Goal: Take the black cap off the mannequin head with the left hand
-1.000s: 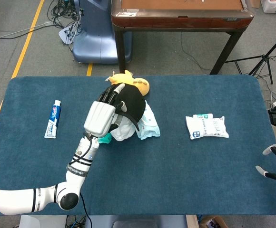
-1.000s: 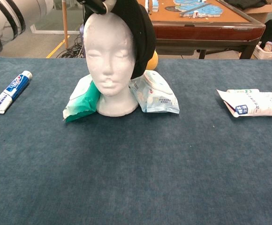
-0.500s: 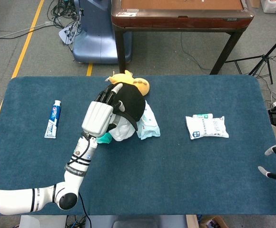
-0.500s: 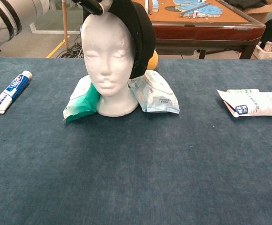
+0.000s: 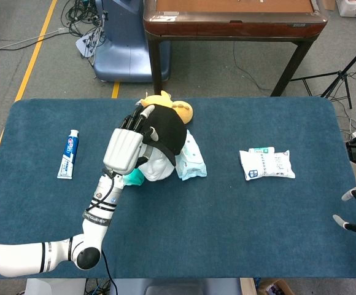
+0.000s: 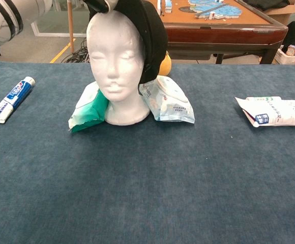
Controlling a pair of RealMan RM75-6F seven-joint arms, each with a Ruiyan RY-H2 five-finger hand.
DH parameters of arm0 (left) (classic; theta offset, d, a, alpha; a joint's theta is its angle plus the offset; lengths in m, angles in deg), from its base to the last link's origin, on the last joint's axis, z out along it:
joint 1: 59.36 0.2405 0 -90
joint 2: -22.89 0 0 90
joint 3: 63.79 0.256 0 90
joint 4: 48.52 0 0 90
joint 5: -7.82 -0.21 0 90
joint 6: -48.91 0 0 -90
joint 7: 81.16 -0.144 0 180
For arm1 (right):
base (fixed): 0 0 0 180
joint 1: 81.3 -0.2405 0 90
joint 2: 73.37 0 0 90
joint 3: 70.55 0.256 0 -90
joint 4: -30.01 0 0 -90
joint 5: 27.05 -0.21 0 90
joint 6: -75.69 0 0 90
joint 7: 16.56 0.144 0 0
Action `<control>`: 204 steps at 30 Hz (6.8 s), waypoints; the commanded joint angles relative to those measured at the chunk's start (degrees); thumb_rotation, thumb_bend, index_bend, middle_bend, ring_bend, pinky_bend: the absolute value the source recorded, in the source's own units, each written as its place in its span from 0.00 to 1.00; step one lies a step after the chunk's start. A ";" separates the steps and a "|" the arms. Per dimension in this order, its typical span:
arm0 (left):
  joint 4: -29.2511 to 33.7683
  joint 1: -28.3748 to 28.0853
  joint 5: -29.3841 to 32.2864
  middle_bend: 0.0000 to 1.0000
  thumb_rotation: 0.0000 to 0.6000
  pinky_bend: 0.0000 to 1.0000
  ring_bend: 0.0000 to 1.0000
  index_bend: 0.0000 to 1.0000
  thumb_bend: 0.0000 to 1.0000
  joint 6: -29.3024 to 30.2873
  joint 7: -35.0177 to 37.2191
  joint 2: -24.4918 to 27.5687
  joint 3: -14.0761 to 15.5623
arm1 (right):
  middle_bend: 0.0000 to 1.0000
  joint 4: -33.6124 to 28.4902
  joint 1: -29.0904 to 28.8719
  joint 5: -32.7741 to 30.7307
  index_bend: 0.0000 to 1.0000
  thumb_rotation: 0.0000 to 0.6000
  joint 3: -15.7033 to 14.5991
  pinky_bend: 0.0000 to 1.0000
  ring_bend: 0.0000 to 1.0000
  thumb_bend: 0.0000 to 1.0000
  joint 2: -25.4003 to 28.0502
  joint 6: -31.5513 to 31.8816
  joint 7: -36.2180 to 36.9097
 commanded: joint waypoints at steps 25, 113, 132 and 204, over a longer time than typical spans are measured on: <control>1.91 -1.48 5.71 0.10 1.00 0.17 0.04 0.71 0.47 2.60 -4.06 1.06 -0.24 | 0.39 0.28 -0.39 -1.48 0.48 1.00 0.41 0.37 0.30 0.07 -0.01 -1.00 -0.39; -23.28 -1.31 10.60 0.14 1.00 0.17 0.04 0.72 0.47 3.99 6.78 0.55 -4.72 | 0.39 0.28 -1.29 -2.65 0.48 1.00 0.35 0.37 0.30 0.07 -0.72 -2.26 -2.57; -25.40 3.69 -0.98 0.17 1.00 0.17 0.04 0.73 0.47 6.30 15.29 0.10 1.37 | 0.39 0.16 -1.65 -2.82 0.48 1.00 0.17 0.37 0.30 0.07 -1.25 -2.61 -4.10; -12.56 40.70 -27.05 0.23 1.00 0.17 0.05 0.72 0.47 22.36 18.37 18.26 23.69 | 0.39 0.06 -3.20 -4.61 0.48 1.00 0.07 0.37 0.30 0.07 -2.69 -4.09 -7.99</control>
